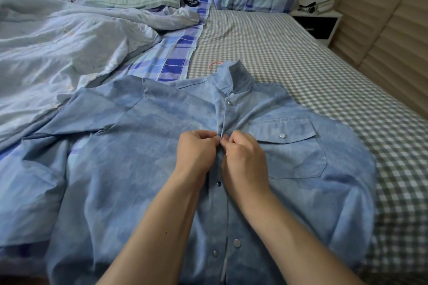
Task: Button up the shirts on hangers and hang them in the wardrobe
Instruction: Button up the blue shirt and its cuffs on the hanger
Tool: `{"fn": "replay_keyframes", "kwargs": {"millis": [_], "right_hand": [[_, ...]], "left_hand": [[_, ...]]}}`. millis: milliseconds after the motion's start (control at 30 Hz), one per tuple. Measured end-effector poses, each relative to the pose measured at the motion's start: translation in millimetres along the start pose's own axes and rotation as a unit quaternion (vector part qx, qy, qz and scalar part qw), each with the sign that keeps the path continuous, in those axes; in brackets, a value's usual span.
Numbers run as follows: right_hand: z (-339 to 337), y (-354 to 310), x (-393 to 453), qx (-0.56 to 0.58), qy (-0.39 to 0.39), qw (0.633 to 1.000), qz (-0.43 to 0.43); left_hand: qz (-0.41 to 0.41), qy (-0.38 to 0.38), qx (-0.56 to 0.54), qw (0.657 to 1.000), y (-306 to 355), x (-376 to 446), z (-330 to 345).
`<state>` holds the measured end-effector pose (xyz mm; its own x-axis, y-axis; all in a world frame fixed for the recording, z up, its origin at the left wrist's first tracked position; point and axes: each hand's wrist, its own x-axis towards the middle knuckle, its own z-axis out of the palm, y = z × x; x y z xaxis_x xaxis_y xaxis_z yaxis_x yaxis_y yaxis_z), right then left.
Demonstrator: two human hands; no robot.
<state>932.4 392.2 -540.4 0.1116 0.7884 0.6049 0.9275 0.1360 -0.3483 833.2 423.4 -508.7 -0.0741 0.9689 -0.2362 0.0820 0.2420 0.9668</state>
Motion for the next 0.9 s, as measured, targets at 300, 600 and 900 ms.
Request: {"fn": "replay_keyframes", "kwargs": {"millis": [300, 600, 900], "right_hand": [[-38, 8, 16, 0.025, -0.240, 0.970, 0.004], [-88, 125, 44, -0.106, -0.290, 0.950, 0.040], [-90, 133, 66, 0.139, -0.312, 0.917, 0.207]], "left_hand": [[0.088, -0.030, 0.174, 0.980, 0, -6, 13], [0.227, -0.078, 0.390, 0.889, -20, -14, 5], [0.239, -0.107, 0.350, 0.899, -22, -8, -6]]}}
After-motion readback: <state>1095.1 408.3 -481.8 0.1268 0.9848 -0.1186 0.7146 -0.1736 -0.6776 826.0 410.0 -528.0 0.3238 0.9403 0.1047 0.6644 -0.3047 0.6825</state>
